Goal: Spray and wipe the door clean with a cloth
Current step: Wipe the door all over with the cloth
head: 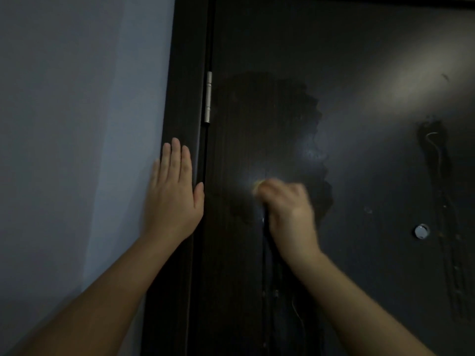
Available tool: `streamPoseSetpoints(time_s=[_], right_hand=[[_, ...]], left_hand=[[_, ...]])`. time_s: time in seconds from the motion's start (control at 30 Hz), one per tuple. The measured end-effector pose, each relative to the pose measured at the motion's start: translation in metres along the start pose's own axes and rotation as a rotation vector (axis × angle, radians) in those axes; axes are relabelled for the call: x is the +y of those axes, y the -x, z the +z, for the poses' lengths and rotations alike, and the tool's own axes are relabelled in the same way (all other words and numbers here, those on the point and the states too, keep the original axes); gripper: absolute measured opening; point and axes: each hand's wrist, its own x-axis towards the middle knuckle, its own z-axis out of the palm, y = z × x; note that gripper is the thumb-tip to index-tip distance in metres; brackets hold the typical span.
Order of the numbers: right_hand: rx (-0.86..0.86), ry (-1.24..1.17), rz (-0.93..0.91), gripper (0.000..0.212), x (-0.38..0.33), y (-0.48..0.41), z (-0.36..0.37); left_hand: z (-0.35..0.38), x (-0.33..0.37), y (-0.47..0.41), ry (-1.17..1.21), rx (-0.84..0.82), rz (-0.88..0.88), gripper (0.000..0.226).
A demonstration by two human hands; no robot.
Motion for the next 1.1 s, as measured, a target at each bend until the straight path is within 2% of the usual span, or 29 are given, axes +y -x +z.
streamPoseSetpoints(time_s=[0.07,0.1,0.13,0.2,0.27,0.4,0.47,0.53,0.6,0.7,0.77,0.87,0.93,1.03,1.1], right_hand=[[-0.099,-0.041,-0.176,0.027,-0.01,0.032,-0.003],[-0.113,-0.039,-0.198,0.026,-0.007,0.038,-0.008],[-0.093,-0.034,-0.181,0.025,-0.003,0.035,-0.011],[-0.015,-0.033,-0.032,0.024,-0.001,0.011,-0.005],[0.02,-0.065,0.051,0.025,-0.022,-0.013,0.013],[-0.179,-0.082,-0.246,0.028,-0.051,0.0,0.032],[-0.129,-0.085,-0.199,0.025,-0.045,-0.016,0.029],[-0.055,-0.081,-0.06,0.023,-0.047,-0.042,0.034],[-0.057,-0.092,-0.022,0.025,-0.058,-0.041,0.041],[-0.218,-0.123,-0.213,0.028,-0.07,0.024,0.032],[-0.22,-0.122,-0.264,0.026,-0.056,0.04,0.015],[-0.072,-0.058,-0.05,0.032,-0.034,0.006,0.013],[-0.057,-0.058,0.046,0.03,-0.04,0.01,0.017],[-0.205,-0.079,-0.136,0.03,-0.049,0.077,0.005],[-0.178,-0.077,-0.147,0.029,-0.03,0.085,-0.01]], left_hand=[[0.001,-0.002,0.009,0.011,-0.01,0.022,0.069],[0.001,-0.004,0.015,0.014,-0.013,0.034,0.069],[0.002,-0.005,0.02,0.021,-0.012,0.041,0.068],[0.003,-0.006,0.026,0.057,0.0,0.039,0.064],[0.003,-0.006,0.026,0.088,0.017,0.034,0.061],[0.006,-0.012,0.031,0.115,0.041,0.074,0.057],[0.007,-0.015,0.034,0.107,0.049,0.073,0.056],[0.007,-0.014,0.034,0.097,0.046,0.065,0.056],[0.006,-0.014,0.033,0.082,0.033,0.065,0.056],[0.004,-0.015,0.041,0.05,0.002,0.049,0.058],[0.004,-0.014,0.052,0.044,-0.027,0.027,0.06],[0.005,-0.009,0.061,0.017,-0.059,-0.025,0.064],[0.005,-0.005,0.066,-0.029,-0.08,-0.056,0.069],[0.006,-0.002,0.08,-0.08,-0.113,-0.072,0.074],[0.008,-0.002,0.087,-0.099,-0.131,-0.083,0.075]])
